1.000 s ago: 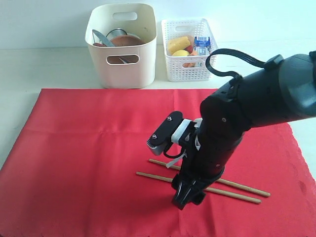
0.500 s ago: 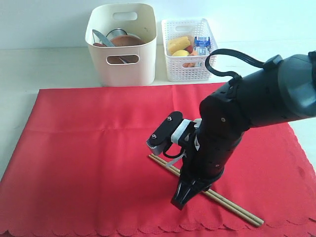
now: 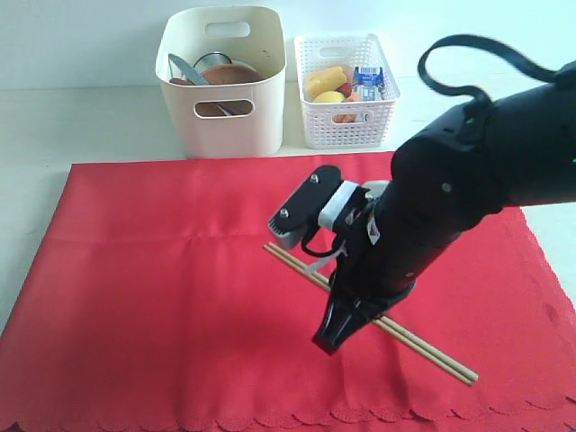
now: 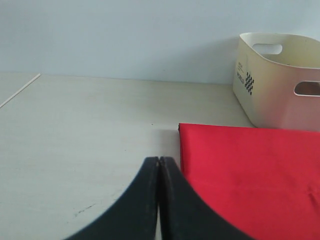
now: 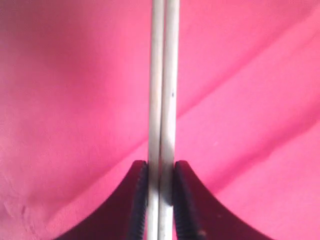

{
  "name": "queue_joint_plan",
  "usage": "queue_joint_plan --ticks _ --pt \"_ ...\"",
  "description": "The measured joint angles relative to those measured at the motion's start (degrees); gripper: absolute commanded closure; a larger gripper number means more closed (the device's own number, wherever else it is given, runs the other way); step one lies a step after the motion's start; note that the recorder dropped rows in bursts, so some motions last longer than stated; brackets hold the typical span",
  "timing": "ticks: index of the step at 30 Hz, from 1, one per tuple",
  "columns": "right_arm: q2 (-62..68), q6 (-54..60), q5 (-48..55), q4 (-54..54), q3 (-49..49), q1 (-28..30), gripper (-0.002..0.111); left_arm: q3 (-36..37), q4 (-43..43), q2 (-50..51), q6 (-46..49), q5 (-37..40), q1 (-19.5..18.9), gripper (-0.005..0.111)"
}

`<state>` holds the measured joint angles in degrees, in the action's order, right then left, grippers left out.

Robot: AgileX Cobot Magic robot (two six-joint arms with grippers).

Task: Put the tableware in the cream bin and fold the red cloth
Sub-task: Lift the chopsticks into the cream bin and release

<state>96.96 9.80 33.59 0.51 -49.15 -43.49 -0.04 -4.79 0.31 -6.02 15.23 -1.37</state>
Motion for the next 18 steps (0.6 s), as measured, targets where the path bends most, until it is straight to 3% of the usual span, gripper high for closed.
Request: queue_joint_plan --ticks 5,12,18 --pt "-4.8 0.0 -7.9 -1.1 0.0 0.0 0.108 0.0 0.0 0.0 0.0 0.0 0.0 0.104" --pt "-6.4 0.4 -32.8 -7.0 -0.4 0.0 0.108 0.0 0.0 0.0 0.0 0.0 0.0 0.104" --pt "-2.6 3.0 -43.0 -8.2 -8.9 0.0 0.108 0.0 0.0 0.0 0.0 0.0 0.0 0.104"
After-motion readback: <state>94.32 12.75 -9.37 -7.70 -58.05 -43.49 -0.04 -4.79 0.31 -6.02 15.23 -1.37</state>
